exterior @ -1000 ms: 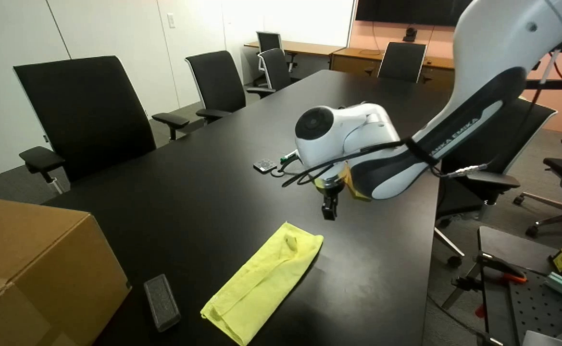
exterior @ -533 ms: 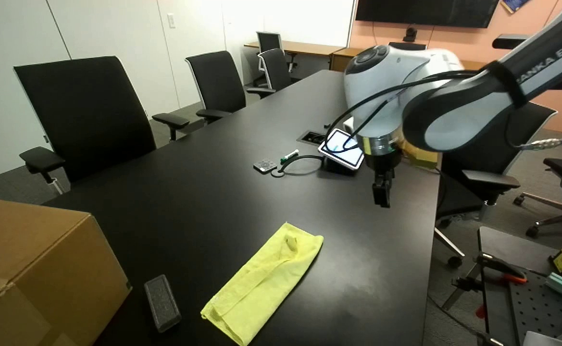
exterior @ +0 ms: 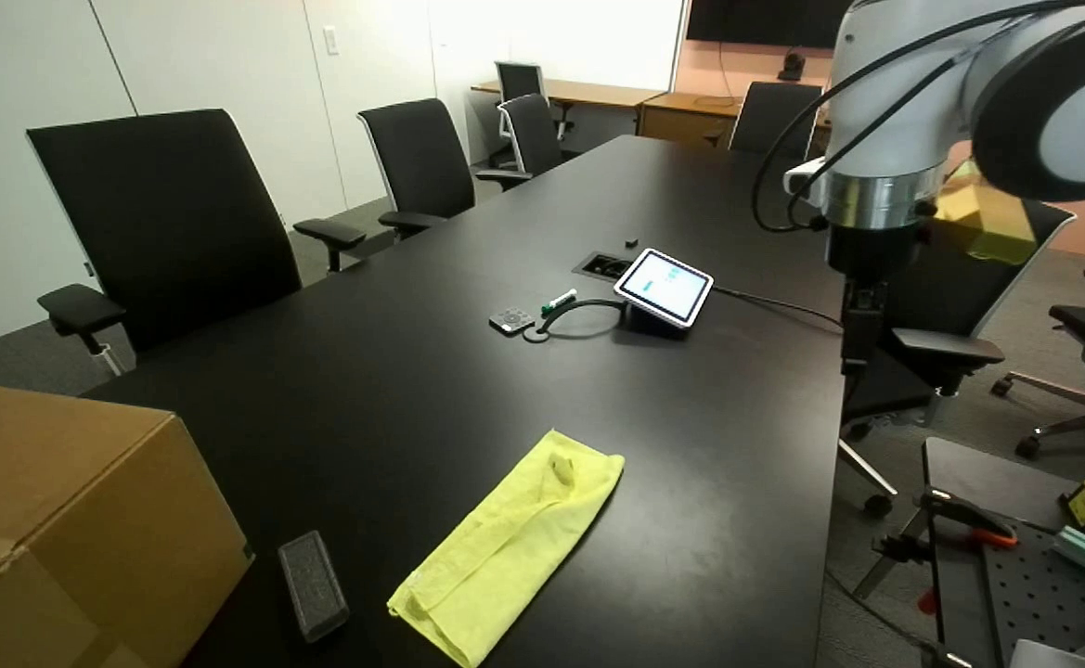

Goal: Fold the towel on the table

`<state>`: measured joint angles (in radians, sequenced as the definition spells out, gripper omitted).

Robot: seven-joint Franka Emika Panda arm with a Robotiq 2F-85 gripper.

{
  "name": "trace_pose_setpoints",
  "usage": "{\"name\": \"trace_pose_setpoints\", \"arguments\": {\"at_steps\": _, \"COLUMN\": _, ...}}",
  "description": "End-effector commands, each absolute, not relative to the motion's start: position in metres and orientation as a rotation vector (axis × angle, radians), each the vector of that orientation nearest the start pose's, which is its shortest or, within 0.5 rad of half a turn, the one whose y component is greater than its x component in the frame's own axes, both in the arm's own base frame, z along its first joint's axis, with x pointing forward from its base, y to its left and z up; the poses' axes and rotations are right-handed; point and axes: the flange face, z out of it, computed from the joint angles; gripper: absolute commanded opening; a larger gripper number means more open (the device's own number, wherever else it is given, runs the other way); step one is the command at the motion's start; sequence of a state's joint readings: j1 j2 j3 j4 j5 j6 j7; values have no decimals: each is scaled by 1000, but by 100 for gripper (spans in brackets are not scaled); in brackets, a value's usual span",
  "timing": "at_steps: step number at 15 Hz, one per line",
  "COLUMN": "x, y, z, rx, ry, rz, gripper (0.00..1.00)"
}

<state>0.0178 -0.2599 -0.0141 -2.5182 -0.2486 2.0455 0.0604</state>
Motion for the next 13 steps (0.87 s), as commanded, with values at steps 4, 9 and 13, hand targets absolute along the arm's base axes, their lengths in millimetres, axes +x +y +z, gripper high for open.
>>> {"name": "trace_pose_setpoints", "arguments": {"at_steps": 4, "x": 351, "y": -7, "z": 384, "rx": -3260, "ry": -171, "rz": 109, "gripper": 100}}
{"name": "trace_pose_setpoints", "arguments": {"at_steps": 9, "x": 348, "y": -7, "z": 386, "rx": -3267, "ry": -158, "rz": 106, "gripper": 100}}
{"name": "trace_pose_setpoints", "arguments": {"at_steps": 13, "x": 345, "y": -7, "z": 385, "rx": -3267, "ry": -160, "rz": 111, "gripper": 100}}
